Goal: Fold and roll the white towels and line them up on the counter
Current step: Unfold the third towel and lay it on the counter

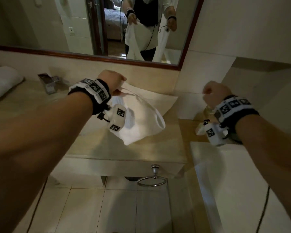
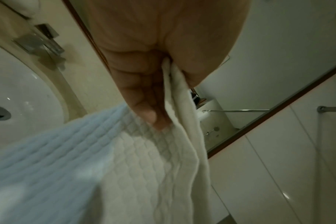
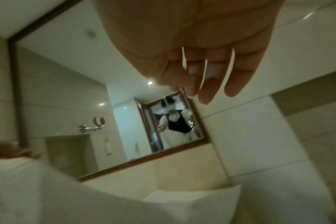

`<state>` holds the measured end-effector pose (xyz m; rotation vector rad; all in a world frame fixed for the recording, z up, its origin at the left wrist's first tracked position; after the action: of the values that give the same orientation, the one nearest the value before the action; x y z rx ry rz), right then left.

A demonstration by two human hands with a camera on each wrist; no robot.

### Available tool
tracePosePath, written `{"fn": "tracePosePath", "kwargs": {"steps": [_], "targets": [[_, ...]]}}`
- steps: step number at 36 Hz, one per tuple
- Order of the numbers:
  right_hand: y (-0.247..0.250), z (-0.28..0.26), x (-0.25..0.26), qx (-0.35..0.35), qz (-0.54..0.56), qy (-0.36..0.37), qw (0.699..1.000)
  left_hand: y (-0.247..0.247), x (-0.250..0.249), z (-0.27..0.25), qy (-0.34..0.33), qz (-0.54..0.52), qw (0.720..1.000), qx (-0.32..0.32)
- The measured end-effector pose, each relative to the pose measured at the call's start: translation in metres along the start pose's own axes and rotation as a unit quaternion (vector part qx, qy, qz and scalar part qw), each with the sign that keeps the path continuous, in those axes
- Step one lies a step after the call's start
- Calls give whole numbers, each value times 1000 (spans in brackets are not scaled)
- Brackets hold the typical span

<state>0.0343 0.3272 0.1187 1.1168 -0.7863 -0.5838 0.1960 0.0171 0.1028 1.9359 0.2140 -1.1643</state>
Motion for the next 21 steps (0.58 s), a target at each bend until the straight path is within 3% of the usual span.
{"fn": "tracePosePath", "kwargs": {"steps": [2, 4, 7, 10, 12, 15, 18, 21], "targets": [[-27, 5, 22, 47, 30, 31, 998, -12, -2, 0, 21, -20, 999, 14], [-55, 6, 44, 107, 59, 52, 991, -26, -8, 0, 90, -196, 972, 94], [-78, 5, 78, 165, 132, 63, 975, -34, -16, 9, 108, -229, 961, 115], [-89, 6, 101, 174, 249, 49, 952, -36, -23, 15, 109, -226, 958, 141], [-96, 10, 105, 187, 231, 37, 954, -33, -28, 16, 96, -247, 954, 139], [-106, 19, 104, 228, 57, 53, 970, -30, -30, 27, 78, -259, 951, 150], [-116, 33, 98, 249, -79, 78, 962, -27, -33, 37, 43, -215, 957, 191], [-116, 36, 92, 223, 23, 48, 973, -26, -36, 47, -59, 11, 978, 199]]}}
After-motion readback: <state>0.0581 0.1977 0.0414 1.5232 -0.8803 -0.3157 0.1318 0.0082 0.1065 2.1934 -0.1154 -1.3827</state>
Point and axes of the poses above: each hand's wrist, its own z-axis towards the middle knuckle, its own y-axis out of the back of the hand, x = y × z, the point moved 5 cm from there along z, towards the middle knuckle, and after that the axes turned 11 degrees about y, right-handed, at the moved point
